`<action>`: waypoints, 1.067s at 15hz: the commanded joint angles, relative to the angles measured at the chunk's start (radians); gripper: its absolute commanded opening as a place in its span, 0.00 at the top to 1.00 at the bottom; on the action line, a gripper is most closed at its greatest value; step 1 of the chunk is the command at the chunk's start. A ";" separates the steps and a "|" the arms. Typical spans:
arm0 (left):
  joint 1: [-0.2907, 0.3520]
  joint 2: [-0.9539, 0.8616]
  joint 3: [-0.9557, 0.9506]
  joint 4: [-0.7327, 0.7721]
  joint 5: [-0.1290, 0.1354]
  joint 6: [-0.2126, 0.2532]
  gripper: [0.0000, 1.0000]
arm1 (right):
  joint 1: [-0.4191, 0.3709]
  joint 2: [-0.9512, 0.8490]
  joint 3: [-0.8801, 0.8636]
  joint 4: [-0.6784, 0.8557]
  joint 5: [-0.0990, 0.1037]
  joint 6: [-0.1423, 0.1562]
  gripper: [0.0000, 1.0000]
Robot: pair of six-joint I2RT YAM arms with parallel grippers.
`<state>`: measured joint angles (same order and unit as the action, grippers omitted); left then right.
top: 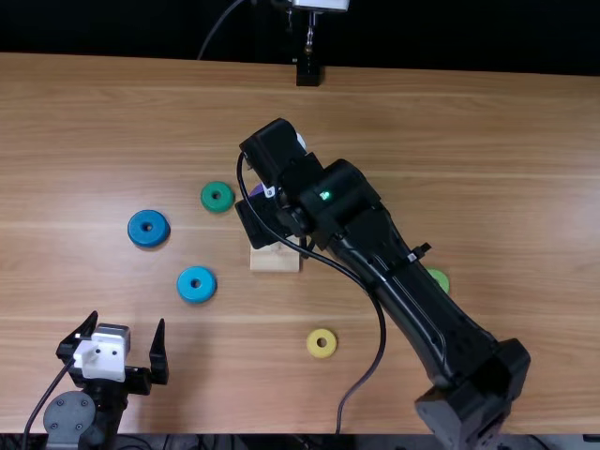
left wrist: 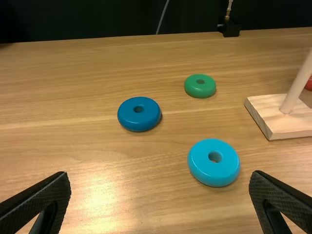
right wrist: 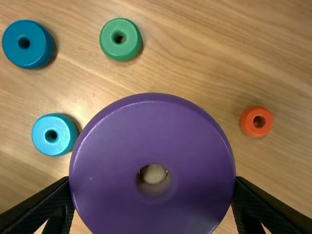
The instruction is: Build the Hanoi tower: stack the rings onto the peg from bottom to top in this color order: purple, dark blue, light blue, dark green, light green, yellow, orange.
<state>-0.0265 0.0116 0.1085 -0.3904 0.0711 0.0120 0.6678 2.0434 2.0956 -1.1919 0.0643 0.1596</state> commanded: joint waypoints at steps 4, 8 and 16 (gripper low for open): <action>-0.009 -0.012 -0.109 -0.075 0.012 0.012 0.00 | 0.003 0.017 -0.029 0.000 0.006 0.004 0.92; -0.009 -0.012 -0.109 -0.075 0.012 0.012 0.00 | 0.007 0.020 -0.029 -0.160 0.006 0.017 0.00; -0.009 -0.012 -0.109 -0.075 0.012 0.012 0.00 | 0.004 0.014 0.012 -0.146 0.011 0.024 0.00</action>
<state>-0.0265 0.0116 0.1085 -0.3904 0.0711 0.0120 0.6678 2.0506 2.0827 -1.3388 0.0643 0.1764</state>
